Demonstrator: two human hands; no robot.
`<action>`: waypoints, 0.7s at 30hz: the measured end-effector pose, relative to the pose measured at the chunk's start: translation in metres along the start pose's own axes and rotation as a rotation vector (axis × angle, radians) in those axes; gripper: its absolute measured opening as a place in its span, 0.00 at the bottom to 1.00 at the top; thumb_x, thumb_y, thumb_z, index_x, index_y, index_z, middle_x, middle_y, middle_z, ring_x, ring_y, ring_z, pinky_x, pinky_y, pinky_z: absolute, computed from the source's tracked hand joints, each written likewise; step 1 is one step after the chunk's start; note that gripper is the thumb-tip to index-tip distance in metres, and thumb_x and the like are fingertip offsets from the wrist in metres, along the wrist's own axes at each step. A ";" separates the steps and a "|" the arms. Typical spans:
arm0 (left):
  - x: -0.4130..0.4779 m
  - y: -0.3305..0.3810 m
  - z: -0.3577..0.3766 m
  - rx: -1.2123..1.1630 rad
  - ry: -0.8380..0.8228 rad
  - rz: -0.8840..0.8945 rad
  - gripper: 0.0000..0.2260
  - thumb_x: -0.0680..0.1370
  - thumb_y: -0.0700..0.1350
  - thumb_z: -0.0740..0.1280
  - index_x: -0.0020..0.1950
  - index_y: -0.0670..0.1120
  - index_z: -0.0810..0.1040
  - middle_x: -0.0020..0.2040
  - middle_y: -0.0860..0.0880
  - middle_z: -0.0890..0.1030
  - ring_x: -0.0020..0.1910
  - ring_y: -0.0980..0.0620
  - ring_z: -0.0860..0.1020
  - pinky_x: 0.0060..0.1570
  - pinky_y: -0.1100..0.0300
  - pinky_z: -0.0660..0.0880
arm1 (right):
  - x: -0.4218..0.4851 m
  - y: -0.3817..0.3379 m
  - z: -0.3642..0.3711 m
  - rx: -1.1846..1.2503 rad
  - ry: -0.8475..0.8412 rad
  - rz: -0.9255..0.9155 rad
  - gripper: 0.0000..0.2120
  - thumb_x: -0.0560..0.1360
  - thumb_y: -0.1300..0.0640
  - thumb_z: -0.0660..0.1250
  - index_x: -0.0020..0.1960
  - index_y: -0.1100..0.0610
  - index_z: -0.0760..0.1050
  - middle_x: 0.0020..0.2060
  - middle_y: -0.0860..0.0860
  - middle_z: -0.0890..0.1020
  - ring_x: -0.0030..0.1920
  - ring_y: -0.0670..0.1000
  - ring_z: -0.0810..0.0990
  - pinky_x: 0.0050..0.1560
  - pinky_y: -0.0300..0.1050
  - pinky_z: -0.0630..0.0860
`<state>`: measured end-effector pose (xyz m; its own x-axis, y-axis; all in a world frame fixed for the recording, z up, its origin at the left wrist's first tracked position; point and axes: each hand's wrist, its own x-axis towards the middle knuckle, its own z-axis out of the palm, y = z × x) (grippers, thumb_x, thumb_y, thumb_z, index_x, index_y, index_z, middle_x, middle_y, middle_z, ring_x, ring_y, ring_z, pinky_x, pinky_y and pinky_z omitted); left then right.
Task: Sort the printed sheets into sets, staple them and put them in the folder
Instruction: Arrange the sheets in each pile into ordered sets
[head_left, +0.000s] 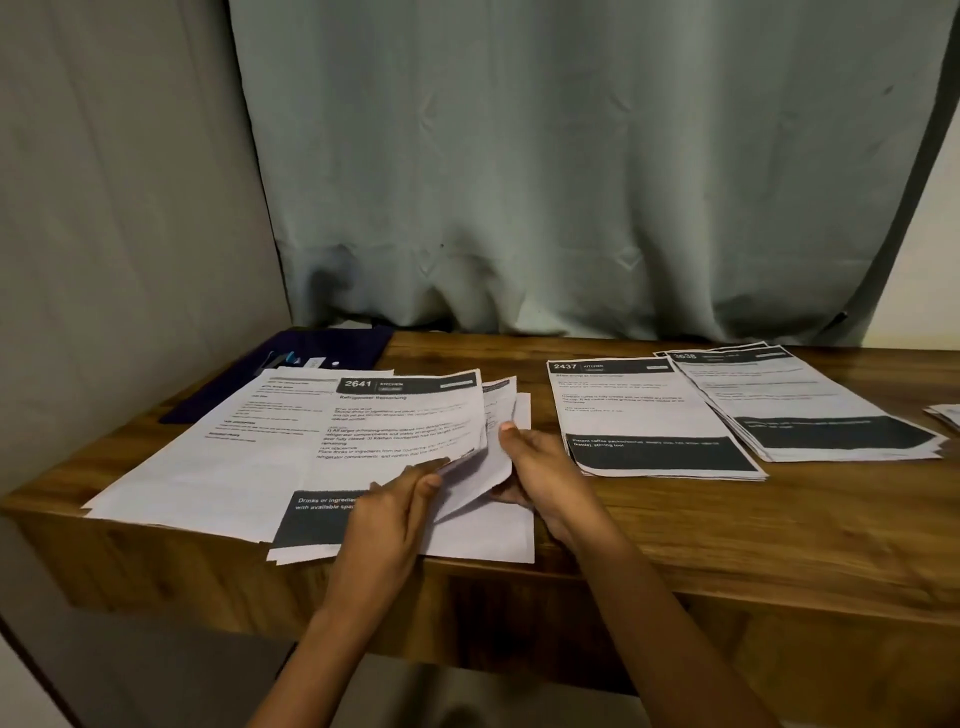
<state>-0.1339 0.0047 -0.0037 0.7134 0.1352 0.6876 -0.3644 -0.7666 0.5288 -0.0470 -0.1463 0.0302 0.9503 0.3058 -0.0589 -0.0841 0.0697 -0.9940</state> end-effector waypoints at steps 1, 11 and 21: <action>0.000 0.001 0.001 0.003 -0.040 0.012 0.27 0.79 0.65 0.49 0.58 0.50 0.80 0.46 0.57 0.80 0.46 0.68 0.75 0.45 0.79 0.67 | 0.000 0.000 0.003 0.064 -0.036 0.015 0.15 0.81 0.50 0.58 0.60 0.57 0.75 0.54 0.54 0.83 0.54 0.54 0.82 0.54 0.55 0.80; -0.006 0.003 0.014 0.215 -0.176 -0.051 0.20 0.80 0.48 0.63 0.71 0.46 0.69 0.56 0.43 0.81 0.50 0.48 0.81 0.48 0.61 0.75 | 0.001 0.006 0.012 -0.027 -0.194 -0.081 0.17 0.82 0.47 0.53 0.62 0.50 0.76 0.56 0.50 0.82 0.57 0.50 0.80 0.61 0.51 0.76; -0.008 0.022 0.019 0.086 0.123 -0.348 0.16 0.79 0.41 0.62 0.66 0.38 0.74 0.59 0.38 0.79 0.51 0.39 0.81 0.54 0.49 0.78 | 0.003 0.016 -0.007 -1.012 0.225 -0.231 0.21 0.74 0.46 0.70 0.60 0.59 0.73 0.53 0.54 0.80 0.49 0.53 0.81 0.50 0.46 0.79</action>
<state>-0.1357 -0.0248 -0.0070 0.7069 0.4669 0.5314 -0.0575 -0.7108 0.7011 -0.0438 -0.1509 0.0139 0.9537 0.1958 0.2285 0.2957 -0.7510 -0.5904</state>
